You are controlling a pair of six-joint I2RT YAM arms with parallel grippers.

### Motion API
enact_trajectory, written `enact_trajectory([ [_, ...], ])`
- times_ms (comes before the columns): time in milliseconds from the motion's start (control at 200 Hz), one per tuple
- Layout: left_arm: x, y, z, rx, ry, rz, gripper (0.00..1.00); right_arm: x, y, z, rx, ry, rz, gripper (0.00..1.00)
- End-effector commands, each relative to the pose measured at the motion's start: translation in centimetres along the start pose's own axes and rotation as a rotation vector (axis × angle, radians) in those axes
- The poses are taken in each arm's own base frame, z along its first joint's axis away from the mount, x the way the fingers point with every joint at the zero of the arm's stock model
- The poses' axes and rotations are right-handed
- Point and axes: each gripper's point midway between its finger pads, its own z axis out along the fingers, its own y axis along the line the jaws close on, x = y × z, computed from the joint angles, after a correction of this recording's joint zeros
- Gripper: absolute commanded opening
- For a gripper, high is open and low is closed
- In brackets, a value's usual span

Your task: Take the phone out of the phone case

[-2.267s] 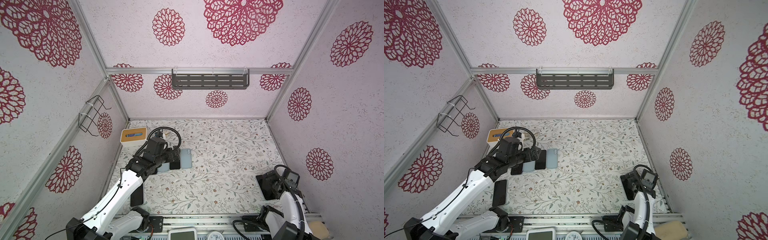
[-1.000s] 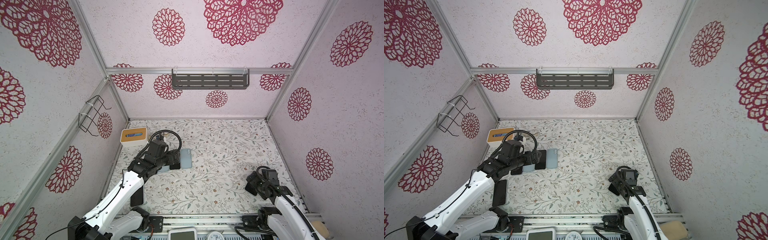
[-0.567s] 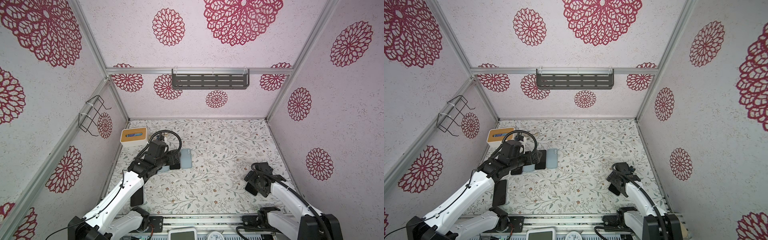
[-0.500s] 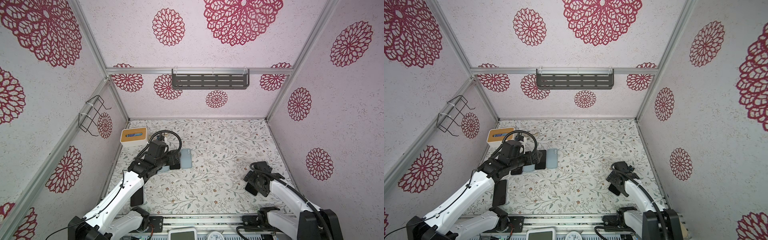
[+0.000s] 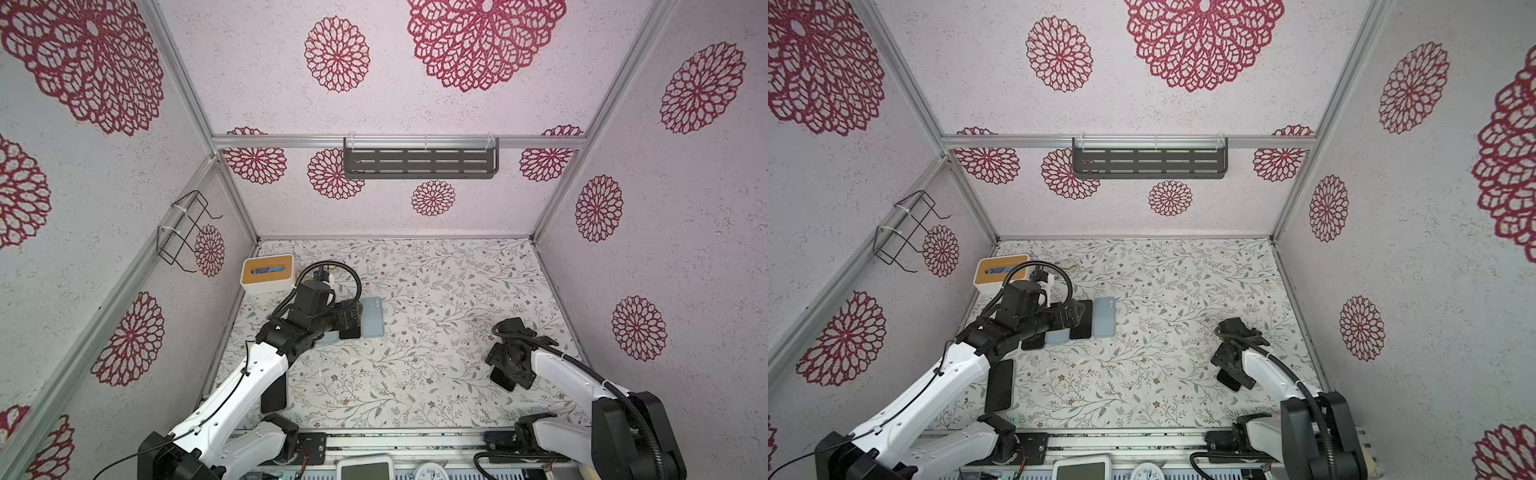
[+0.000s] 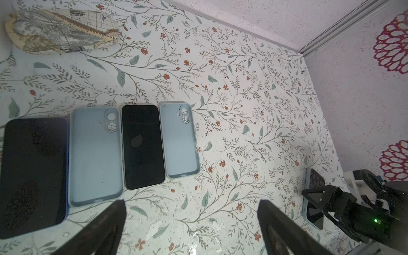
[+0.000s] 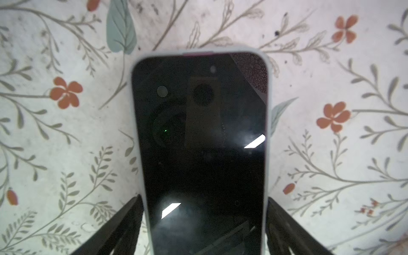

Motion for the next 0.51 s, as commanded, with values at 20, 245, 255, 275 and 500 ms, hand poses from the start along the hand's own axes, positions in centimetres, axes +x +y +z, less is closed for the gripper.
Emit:
enact_trajectory([
  [20,-0.5,-0.4,0.2,0.030,-0.019,0.000,0.97,1.7,-2.1,0.5,0.098,0.056,-0.042,0.80],
  [245,-0.4,-1.8,0.5,0.112,-0.008,-0.048,0.97,1.5,-1.6,0.3,0.062,0.029,-0.055,0.66],
  [255,-0.4,-1.8,0.6,0.114,-0.007,-0.051,0.97,1.5,-1.6,0.2,0.060,0.028,-0.055,0.66],
  [275,-0.3,-1.9,0.6,0.119,-0.004,-0.054,0.97,1.5,-1.4,0.2,0.055,0.024,-0.059,0.64],
  [500,0.3,-3.6,1.6,0.178,0.016,-0.079,0.97,0.6,0.3,-0.9,-0.019,-0.029,-0.098,0.48],
])
